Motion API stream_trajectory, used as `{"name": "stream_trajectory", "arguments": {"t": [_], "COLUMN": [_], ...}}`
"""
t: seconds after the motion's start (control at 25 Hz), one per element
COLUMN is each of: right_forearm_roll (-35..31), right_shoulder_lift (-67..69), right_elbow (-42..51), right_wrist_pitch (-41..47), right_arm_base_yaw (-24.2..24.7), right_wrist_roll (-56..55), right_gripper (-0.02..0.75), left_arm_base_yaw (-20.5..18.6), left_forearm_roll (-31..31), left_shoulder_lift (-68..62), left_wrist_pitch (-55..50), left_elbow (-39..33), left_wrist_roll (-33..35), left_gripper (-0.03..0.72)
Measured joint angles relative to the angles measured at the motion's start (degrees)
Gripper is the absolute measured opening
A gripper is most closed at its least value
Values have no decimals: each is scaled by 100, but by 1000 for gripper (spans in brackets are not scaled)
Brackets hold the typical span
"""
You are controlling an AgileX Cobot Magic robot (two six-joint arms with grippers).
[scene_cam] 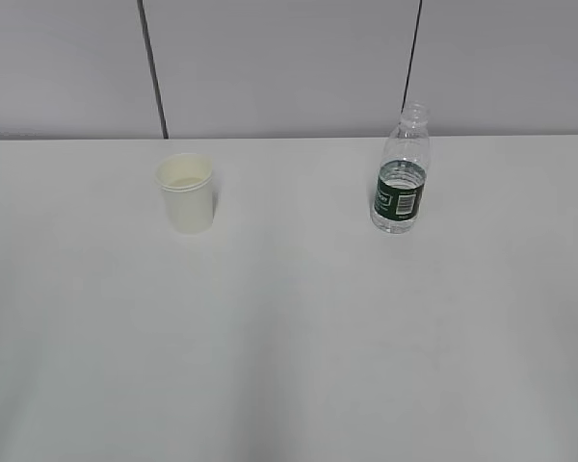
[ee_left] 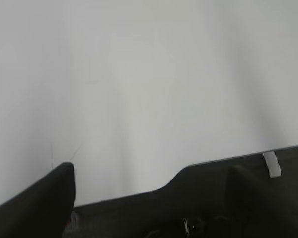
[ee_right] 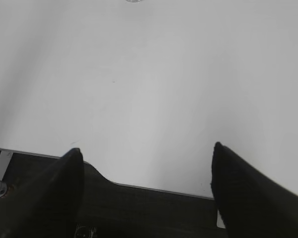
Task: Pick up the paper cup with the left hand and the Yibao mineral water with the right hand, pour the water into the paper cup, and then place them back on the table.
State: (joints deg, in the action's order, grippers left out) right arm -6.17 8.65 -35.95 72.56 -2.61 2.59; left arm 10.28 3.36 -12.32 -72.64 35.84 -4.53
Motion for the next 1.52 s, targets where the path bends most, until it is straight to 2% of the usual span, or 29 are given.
{"name": "stream_trajectory", "arguments": {"t": [0.24,0.44,0.68,0.92,1.52], "right_forearm_roll": [19,118,407,457,480], "right_shoulder_lift": [-909,-972,-972,-972,-972], "right_elbow": [432,511,734,757,760], "right_wrist_pitch": [39,38,-552,-629,-652], "right_arm_base_yaw": [0,0,0,0,0], "right_wrist_roll": [0,0,0,0,0], "right_gripper": [586,586,586,586,586], "left_arm_base_yaw": [0,0,0,0,0], "left_forearm_roll": [93,127,-79,-248,-336], "left_shoulder_lift": [1307,1343,1343,1343,1343], "left_wrist_pitch": [-79,-108,273,851,906], "left_elbow": [-62,-251,-323,-574,-586], "left_wrist_roll": [0,16,234,277,279], "left_gripper": [559,559,559,559,559]}}
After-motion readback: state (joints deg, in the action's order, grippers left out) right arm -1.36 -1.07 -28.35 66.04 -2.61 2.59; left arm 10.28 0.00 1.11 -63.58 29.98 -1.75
